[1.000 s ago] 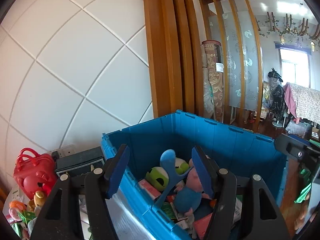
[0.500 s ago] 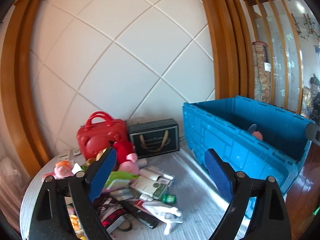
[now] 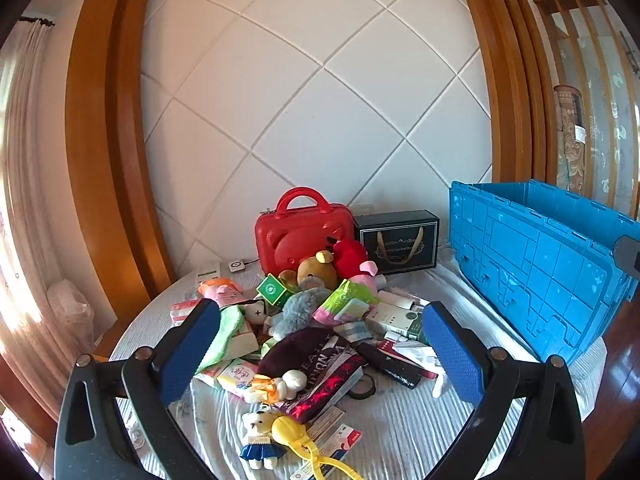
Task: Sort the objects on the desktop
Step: 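Withdraw both grippers from the crate back over the heap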
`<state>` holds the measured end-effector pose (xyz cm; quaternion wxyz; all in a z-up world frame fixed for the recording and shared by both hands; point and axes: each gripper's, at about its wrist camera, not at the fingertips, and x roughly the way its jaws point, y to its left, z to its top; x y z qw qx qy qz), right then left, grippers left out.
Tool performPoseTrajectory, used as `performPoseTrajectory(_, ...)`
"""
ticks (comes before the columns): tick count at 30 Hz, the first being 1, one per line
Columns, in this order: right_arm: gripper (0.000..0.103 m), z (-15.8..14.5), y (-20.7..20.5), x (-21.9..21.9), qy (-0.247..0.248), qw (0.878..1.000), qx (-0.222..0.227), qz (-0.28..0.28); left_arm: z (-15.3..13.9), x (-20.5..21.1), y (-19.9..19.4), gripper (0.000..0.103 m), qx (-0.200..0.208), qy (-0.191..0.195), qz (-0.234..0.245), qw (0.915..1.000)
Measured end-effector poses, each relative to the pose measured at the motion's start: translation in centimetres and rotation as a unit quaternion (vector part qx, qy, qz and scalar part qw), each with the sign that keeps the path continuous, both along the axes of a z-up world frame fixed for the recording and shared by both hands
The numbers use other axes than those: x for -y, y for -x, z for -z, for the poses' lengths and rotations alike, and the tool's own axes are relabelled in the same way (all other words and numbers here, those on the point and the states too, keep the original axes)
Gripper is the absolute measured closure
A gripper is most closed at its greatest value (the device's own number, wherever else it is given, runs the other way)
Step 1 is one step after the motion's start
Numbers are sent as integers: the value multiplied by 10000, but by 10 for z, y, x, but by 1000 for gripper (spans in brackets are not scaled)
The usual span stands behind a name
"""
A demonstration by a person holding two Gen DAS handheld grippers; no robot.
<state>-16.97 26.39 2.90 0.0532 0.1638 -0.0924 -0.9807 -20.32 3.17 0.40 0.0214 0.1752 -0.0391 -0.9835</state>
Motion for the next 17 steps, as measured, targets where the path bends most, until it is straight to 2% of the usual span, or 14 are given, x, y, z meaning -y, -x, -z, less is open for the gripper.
performPoseTrajectory(7, 0, 0, 1, 27, -93, 9995, 70, -284, 8, 25, -8, 1, 171, -181, -93, 9996)
performPoseTrajectory(17, 0, -1, 1, 40, -218, 9986, 91, -477, 6, 37, -21, 1, -49, -153, -266, 9995)
